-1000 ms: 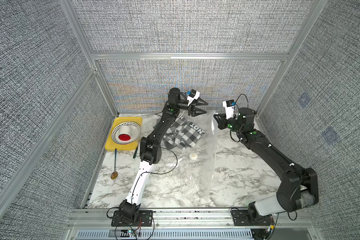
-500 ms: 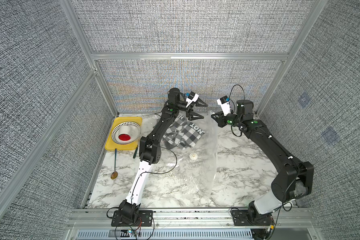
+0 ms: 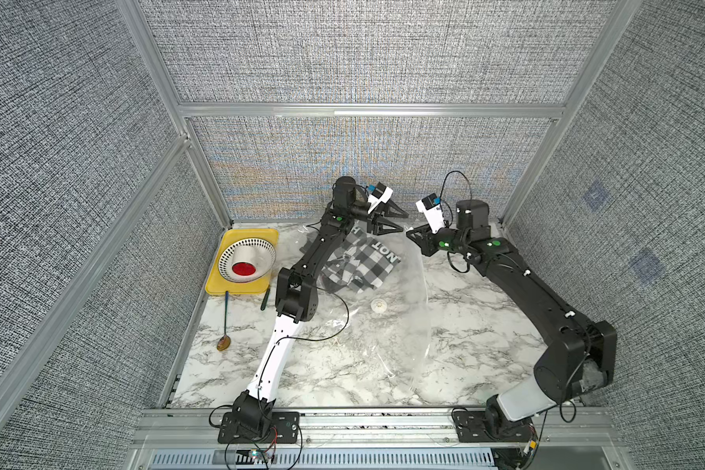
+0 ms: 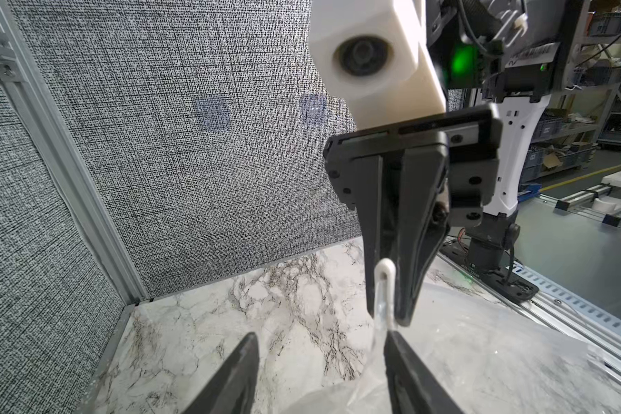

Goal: Place the folded shirt into the vacuum bag
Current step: Close the vacuum bag at the center of the board.

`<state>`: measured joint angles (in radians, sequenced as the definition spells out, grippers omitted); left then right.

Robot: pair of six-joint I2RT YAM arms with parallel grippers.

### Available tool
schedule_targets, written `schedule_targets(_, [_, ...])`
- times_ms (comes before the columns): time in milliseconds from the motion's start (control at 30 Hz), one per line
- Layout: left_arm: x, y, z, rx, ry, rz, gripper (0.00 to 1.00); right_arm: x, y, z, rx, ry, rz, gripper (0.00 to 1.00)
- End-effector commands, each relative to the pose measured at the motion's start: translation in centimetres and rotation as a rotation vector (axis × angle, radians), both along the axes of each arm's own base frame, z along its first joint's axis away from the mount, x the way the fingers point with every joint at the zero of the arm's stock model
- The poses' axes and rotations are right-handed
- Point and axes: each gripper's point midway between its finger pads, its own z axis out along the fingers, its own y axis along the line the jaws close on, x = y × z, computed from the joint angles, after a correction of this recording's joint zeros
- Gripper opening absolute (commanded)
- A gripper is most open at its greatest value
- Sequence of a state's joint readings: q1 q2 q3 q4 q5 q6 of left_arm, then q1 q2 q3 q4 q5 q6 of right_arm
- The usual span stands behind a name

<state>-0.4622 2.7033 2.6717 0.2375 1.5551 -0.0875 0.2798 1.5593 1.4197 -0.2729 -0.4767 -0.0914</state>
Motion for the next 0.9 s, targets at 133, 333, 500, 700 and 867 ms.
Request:
schedule_targets(133, [-1.3, 0.2, -0.4, 0.011, -0.002, -0.077, 0.4, 0.2, -0.2, -0.1, -0.014, -0.009, -0.014, 0.0])
schedule_targets(333, [-1.0, 0.1, -0.5, 0.015, 0.011, -0.063, 0.05, 0.5, -0.5, -0.7, -0.027, -0.005, -0.035, 0.0])
schedule_targets(500, [-1.2, 0.0, -0.6, 0.016, 0.012, -0.067, 0.0, 0.7, -0.7, -0.8, -0.027, -0.006, -0.053, 0.0])
schedule_targets(700, [-0.3, -0.1, -0.2, 0.004, 0.005, -0.017, 0.0, 0.3, -1.0, -1.0, -0.012, -0.008, -0.074, 0.0])
schedule_targets(867, [0.1, -0.2, 0.2, -0.005, -0.002, 0.015, 0.0, -0.4, -1.3, -2.2, 0.002, 0.003, -0.09, 0.0])
